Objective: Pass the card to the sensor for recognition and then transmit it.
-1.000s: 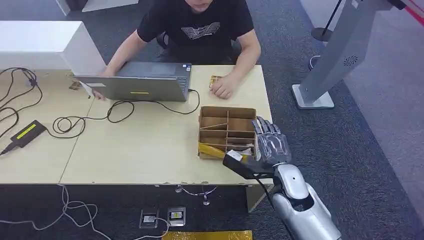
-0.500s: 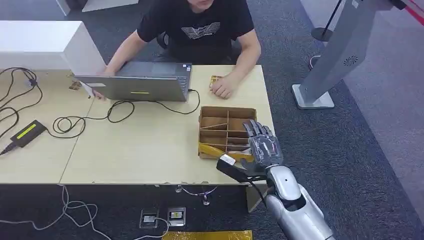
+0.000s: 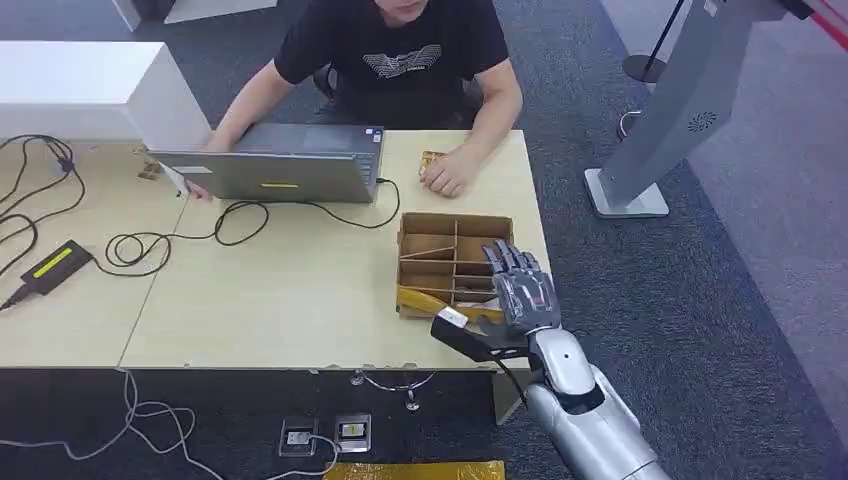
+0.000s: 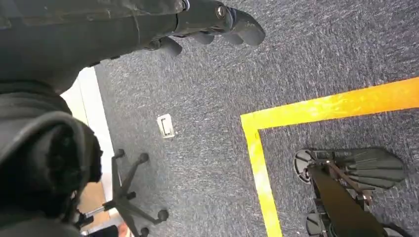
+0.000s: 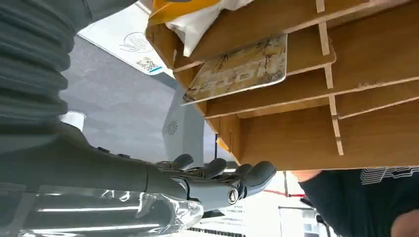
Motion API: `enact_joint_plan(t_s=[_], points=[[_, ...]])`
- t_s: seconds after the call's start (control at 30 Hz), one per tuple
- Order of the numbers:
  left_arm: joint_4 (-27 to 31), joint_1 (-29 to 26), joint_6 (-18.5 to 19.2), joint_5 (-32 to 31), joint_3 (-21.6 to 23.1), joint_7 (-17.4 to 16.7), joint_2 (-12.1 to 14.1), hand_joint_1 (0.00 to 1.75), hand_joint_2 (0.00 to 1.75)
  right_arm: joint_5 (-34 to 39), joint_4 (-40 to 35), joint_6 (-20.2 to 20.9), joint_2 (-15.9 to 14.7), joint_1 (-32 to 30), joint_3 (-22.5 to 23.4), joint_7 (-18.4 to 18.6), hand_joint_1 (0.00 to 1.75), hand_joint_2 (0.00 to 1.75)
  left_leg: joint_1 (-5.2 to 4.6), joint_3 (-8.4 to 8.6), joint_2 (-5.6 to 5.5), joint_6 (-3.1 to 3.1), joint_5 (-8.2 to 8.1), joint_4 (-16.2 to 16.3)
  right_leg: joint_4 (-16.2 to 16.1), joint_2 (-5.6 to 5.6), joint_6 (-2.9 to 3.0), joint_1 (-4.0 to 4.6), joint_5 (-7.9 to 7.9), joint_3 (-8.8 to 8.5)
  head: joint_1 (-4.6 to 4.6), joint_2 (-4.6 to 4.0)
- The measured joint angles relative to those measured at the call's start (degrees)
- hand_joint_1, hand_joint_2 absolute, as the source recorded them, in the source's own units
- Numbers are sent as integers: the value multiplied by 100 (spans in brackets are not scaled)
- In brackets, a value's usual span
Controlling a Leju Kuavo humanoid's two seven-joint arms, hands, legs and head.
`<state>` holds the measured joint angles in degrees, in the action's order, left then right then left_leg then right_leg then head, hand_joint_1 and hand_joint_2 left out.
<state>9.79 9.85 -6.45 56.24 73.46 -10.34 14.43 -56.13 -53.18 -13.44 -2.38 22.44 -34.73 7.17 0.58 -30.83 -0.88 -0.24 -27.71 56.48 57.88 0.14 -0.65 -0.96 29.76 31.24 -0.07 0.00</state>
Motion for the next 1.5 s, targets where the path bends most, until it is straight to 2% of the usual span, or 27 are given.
enact_joint_plan(t_s=[0.3,0.33,0.37,0.4,0.73,1.3,1.5], points=[[0,0,4,13,0,0,-11,0,0,-7,179,-28,2,43,-33,-39,3,175,0,0,0,0,0,0,0,0,0,0,0,0,0,0],[2,0,4,13,0,0,-11,0,0,2,192,-37,0,43,-33,-63,19,175,0,1,0,0,0,0,0,0,0,0,0,0,0,0],[2,0,7,13,0,0,-11,0,0,35,208,-46,0,43,-33,-88,169,175,0,1,0,0,0,0,0,0,0,0,0,0,0,0],[0,0,9,13,0,0,-11,0,0,57,225,-55,0,43,-33,-115,175,175,0,1,0,0,0,0,0,0,0,0,0,0,0,0],[0,0,33,-4,2,9,-11,0,0,374,278,-83,0,41,-33,-363,175,175,0,1,0,0,0,0,0,1,0,0,0,0,0,0],[0,3,46,-44,131,-50,-39,0,0,586,291,72,96,72,-31,-437,175,175,0,2,1,0,0,0,0,1,0,0,0,-1,0,0],[2,3,98,-44,144,-57,-48,0,0,586,319,-118,111,116,-35,-477,175,175,0,2,1,0,0,0,0,1,0,0,-1,-1,0,0]])
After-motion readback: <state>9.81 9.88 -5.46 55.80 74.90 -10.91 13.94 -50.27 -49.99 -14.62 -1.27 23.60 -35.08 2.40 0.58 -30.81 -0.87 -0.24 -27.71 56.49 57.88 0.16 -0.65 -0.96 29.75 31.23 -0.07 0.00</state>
